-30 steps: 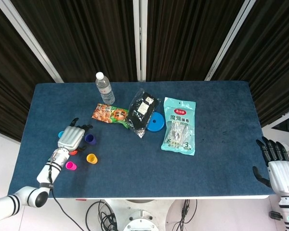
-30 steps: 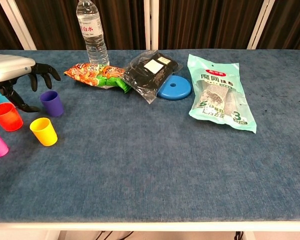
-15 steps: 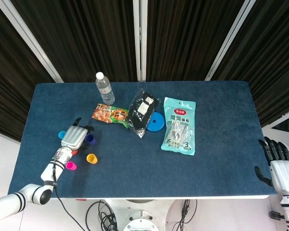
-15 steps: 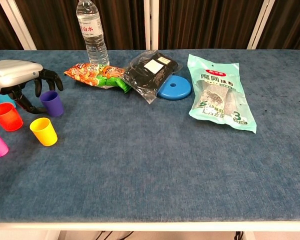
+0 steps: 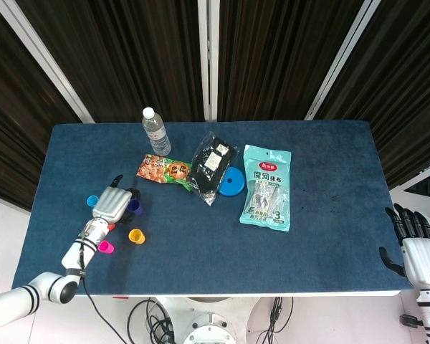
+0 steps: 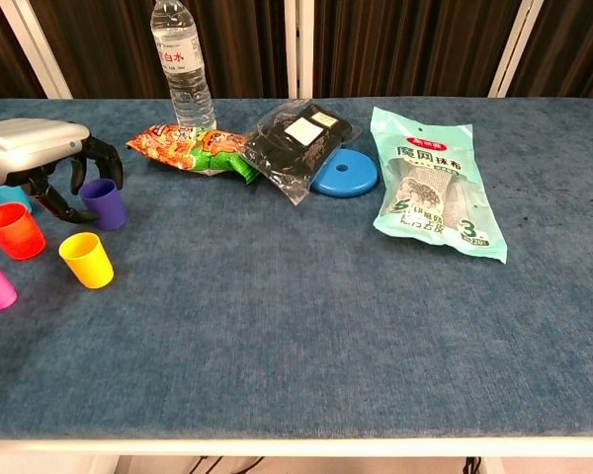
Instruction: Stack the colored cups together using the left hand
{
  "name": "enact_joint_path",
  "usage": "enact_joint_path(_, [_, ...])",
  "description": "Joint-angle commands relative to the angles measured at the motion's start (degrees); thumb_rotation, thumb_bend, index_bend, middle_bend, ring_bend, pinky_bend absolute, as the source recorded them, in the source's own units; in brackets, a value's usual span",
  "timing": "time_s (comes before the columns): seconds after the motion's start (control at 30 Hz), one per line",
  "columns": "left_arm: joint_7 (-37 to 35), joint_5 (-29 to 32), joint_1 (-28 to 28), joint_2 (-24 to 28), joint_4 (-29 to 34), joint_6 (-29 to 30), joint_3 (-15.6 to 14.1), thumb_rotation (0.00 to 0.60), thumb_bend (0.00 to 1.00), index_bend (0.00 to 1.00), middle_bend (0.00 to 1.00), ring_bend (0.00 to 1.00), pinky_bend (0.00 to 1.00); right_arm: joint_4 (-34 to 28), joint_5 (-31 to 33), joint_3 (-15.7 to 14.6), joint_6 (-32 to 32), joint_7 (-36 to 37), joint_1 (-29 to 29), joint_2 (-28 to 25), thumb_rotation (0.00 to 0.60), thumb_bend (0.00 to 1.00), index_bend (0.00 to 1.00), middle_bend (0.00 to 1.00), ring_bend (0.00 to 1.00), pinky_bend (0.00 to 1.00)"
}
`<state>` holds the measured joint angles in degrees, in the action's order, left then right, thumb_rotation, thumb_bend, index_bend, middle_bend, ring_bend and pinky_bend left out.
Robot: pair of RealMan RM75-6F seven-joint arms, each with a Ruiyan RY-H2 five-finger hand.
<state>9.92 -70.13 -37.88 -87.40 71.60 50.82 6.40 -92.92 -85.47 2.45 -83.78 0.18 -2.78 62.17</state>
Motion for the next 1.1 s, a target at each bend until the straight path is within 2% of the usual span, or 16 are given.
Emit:
enact_joint_path(0.03, [-0.1, 0.0, 0.0, -0.1, -0.2, 0.0, 0.0, 0.600, 0.28, 0.43, 0.43, 0.52, 0.03, 0.1, 0.0, 0.0, -0.1, 0.0, 0.0, 0.1, 0.600, 0.33, 0.00, 0.00, 0.00, 0.00])
enact_joint_path(0.3, [-0.2, 0.2, 0.4, 0.7, 1.3, 1.3, 0.4, 0.600, 0.29, 0.48, 0.48, 0.56, 0.05, 0.1, 0.2, 0.1, -0.3, 0.0, 0.2, -0.1, 0.600, 0.33, 0.00, 0.00, 0.00, 0.00])
enact_joint_path(0.43, [-1.2, 0.4, 1.9, 3.8, 5.8, 4.3, 1.5, 0.600, 0.29, 0.48, 0.48, 0.57, 0.05, -0.1, 0.1, 0.1, -0.6, 0.0, 0.4, -0.3, 0.600, 0.33, 0.00, 0.00, 0.00, 0.00])
enact_joint_path(0.53, [-0.5, 0.7, 3.5, 8.0, 11.2, 6.3, 1.5, 0.600, 0.29, 0.48, 0.48, 0.57, 0.05, -0.1, 0.0, 0.1, -0.9, 0.3, 0.5, -0.5, 0.600, 0.33, 0.00, 0.00, 0.00, 0.00])
enact_joint_path(0.63, [0.5, 1.6, 5.5, 12.6, 17.7, 7.7, 0.6, 0.600, 0.29, 0.48, 0.47, 0.57, 0.06, 0.8, -0.6, -0.1, -0.8, 1.2, 0.4, -0.6, 0.600, 0.33, 0.00, 0.00, 0.00, 0.00])
enact_joint_path(0.77, [5.0, 2.6, 7.9, 16.7, 22.7, 9.8, -1.7, 0.600, 0.28, 0.47, 0.47, 0.57, 0.06, 1.4, -0.9, -0.2, -0.6, 1.8, 0.3, -0.4, 0.600, 0.33, 0.00, 0.00, 0.00, 0.00])
enact_joint_path(0.97, [7.0, 1.5, 10.6, 17.4, 25.1, 14.1, -3.0, 0.600, 0.29, 0.47, 0.47, 0.58, 0.06, 1.7, -2.5, -1.1, -0.1, 1.5, 0.0, -0.3, 0.600, 0.33, 0.00, 0.00, 0.00, 0.00])
enact_joint_path(1.1, [6.3, 2.0, 11.2, 17.6, 25.3, 13.7, -3.3, 0.600, 0.29, 0.48, 0.47, 0.58, 0.07, 1.8, -2.6, -1.2, -0.1, 1.5, 0.0, -0.1, 0.600, 0.33, 0.00, 0.00, 0.00, 0.00])
